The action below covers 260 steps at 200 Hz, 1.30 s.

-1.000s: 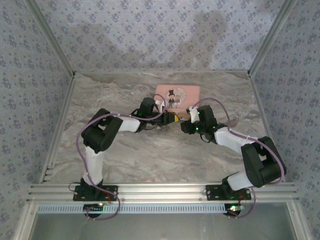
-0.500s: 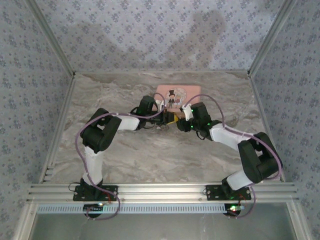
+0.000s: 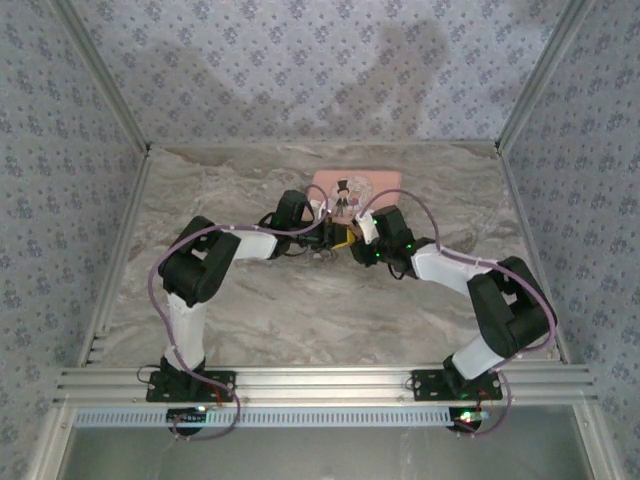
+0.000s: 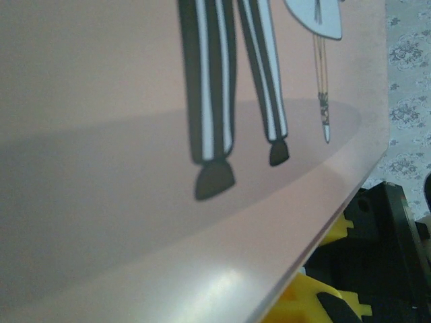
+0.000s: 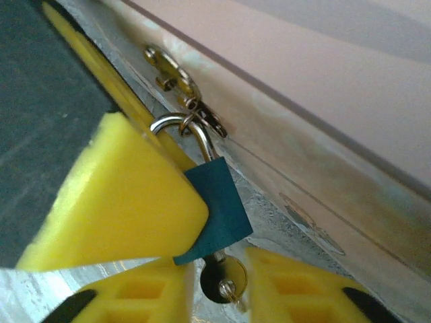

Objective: Unlock the padlock with the key

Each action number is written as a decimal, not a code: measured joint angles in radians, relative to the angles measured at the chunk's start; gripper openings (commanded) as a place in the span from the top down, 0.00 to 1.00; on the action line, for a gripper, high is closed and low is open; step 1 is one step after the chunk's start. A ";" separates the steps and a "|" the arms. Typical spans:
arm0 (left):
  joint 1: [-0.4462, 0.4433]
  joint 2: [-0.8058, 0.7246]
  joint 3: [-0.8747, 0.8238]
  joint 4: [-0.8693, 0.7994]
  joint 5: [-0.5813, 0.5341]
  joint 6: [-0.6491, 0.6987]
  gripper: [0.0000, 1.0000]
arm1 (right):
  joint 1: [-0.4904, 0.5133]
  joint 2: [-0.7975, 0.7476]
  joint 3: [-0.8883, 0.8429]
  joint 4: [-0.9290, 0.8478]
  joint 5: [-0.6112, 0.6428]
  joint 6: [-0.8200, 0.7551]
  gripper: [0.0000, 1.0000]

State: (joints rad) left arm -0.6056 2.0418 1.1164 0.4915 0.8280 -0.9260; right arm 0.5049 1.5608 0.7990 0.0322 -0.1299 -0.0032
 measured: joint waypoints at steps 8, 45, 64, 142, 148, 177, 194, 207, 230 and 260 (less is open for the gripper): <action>0.002 0.000 0.000 -0.001 -0.002 0.001 1.00 | 0.000 0.004 0.006 -0.007 -0.004 -0.012 0.97; 0.010 -0.001 0.000 -0.014 0.003 0.017 1.00 | -0.002 0.006 0.017 -0.023 -0.022 -0.024 1.00; 0.010 -0.005 0.000 -0.029 0.006 0.027 1.00 | -0.014 0.006 0.017 -0.029 -0.060 -0.025 1.00; 0.016 -0.042 -0.011 -0.114 0.023 0.087 1.00 | -0.080 0.025 0.040 -0.085 -0.313 -0.012 0.93; 0.017 -0.043 -0.013 -0.114 0.024 0.089 1.00 | -0.084 0.028 0.042 -0.088 -0.325 -0.009 0.85; 0.019 -0.049 -0.034 -0.111 0.041 0.099 1.00 | -0.085 0.029 0.043 -0.105 -0.345 0.015 0.71; 0.021 -0.049 -0.039 -0.111 0.045 0.110 1.00 | -0.081 0.019 0.042 -0.106 -0.338 0.015 0.69; 0.023 -0.049 -0.039 -0.111 0.051 0.114 1.00 | -0.077 -0.002 0.037 -0.106 -0.324 0.018 0.69; 0.024 -0.049 -0.039 -0.114 0.054 0.116 1.00 | -0.068 -0.039 0.031 -0.104 -0.287 0.018 0.69; 0.030 -0.049 -0.039 -0.114 0.061 0.116 1.00 | -0.066 -0.058 0.030 -0.105 -0.263 0.021 0.69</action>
State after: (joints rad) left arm -0.5758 1.9930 1.0779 0.3779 0.8890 -0.8097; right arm 0.4393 1.5032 0.8291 -0.0723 -0.3927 0.0177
